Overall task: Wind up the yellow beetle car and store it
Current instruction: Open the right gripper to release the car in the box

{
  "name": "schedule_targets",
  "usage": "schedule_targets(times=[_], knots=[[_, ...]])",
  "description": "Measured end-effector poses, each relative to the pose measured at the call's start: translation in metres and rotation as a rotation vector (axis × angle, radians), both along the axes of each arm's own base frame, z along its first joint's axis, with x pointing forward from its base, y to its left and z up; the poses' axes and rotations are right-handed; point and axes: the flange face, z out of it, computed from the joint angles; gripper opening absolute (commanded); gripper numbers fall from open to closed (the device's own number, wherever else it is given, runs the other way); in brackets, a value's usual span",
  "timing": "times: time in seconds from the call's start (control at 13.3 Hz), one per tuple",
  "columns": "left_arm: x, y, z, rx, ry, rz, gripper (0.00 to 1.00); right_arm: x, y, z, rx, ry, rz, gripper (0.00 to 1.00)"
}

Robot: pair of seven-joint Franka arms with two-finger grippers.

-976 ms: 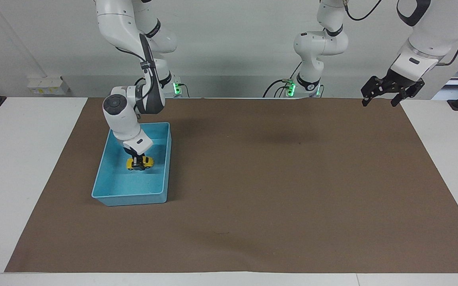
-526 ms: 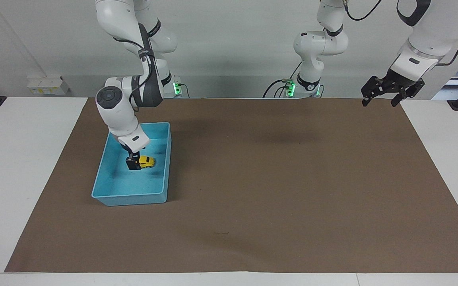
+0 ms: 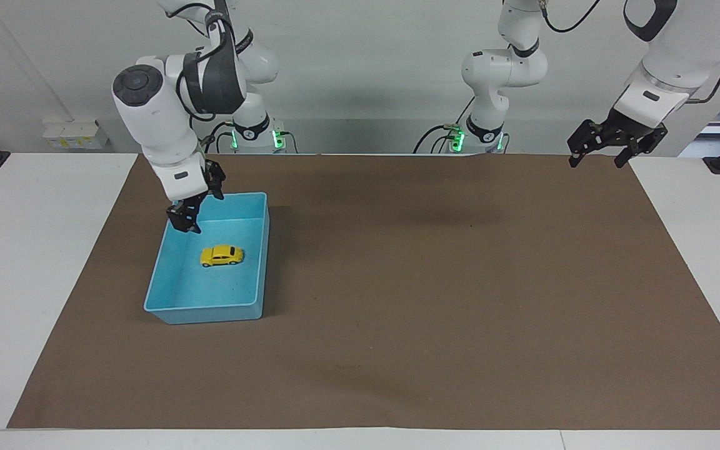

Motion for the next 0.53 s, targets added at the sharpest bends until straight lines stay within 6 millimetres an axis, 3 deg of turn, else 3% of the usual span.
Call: schedule_targets(times=[0.23, 0.53], knots=[[0.000, 0.000, 0.000, 0.000, 0.000, 0.000, 1.00, -0.011, 0.010, 0.038, 0.042, -0.009, -0.361, 1.00], [0.000, 0.000, 0.000, 0.000, 0.000, 0.000, 1.00, -0.026, 0.051, 0.069, 0.013, 0.008, -0.707, 1.00]])
